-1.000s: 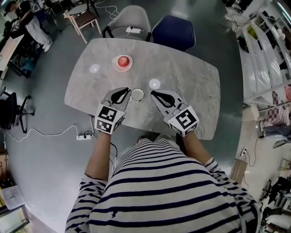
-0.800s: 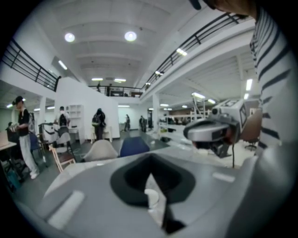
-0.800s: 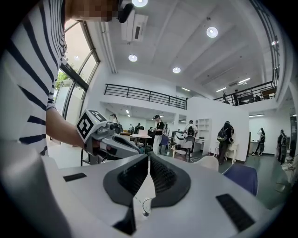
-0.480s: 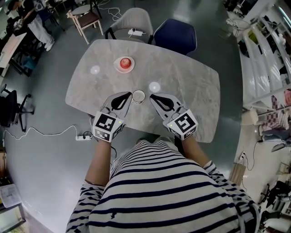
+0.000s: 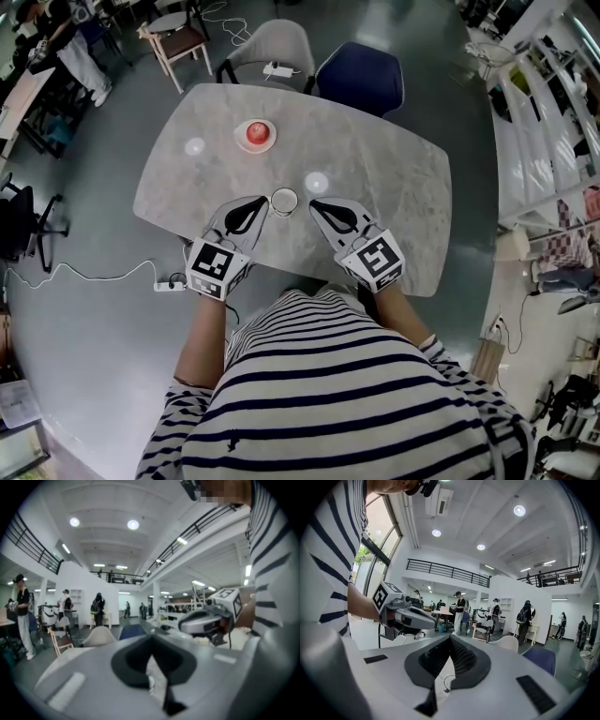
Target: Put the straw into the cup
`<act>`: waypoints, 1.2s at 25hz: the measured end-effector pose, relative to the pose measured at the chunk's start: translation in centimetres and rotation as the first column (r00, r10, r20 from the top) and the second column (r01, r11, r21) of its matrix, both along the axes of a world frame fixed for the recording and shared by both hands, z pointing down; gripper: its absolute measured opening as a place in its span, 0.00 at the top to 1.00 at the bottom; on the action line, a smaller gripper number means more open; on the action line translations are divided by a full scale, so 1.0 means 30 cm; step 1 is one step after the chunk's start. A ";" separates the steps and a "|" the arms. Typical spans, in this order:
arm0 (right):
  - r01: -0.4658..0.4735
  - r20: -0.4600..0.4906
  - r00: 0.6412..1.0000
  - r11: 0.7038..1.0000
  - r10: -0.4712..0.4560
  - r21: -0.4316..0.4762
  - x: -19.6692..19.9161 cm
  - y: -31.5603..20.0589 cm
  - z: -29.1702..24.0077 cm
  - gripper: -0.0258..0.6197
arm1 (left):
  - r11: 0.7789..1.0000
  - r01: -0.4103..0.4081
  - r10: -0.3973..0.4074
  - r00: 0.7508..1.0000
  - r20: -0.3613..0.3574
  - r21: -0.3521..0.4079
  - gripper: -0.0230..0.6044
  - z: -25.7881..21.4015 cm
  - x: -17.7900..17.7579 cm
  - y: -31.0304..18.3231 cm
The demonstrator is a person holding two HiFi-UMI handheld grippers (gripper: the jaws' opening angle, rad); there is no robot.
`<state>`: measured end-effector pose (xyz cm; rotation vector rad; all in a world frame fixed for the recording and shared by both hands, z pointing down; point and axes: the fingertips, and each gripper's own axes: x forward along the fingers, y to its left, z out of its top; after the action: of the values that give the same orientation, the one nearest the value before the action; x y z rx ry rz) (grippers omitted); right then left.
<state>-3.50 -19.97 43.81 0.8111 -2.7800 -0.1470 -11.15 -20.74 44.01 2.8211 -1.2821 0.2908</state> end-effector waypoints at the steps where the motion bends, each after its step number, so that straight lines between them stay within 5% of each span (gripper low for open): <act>1: -0.001 -0.005 1.000 1.000 0.001 0.001 -0.002 0.001 0.001 0.95 | 1.000 0.004 -0.004 1.000 -0.004 -0.001 0.95 0.001 -0.005 0.002; 30: -0.006 -0.017 1.000 1.000 0.006 0.006 0.025 0.029 -0.004 0.95 | 1.000 0.002 -0.002 1.000 -0.015 -0.005 0.95 0.004 0.006 0.048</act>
<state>-2.74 -19.10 43.67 0.8156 -2.7626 -0.1604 -10.96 -19.28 44.13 2.8118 -1.2797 0.2712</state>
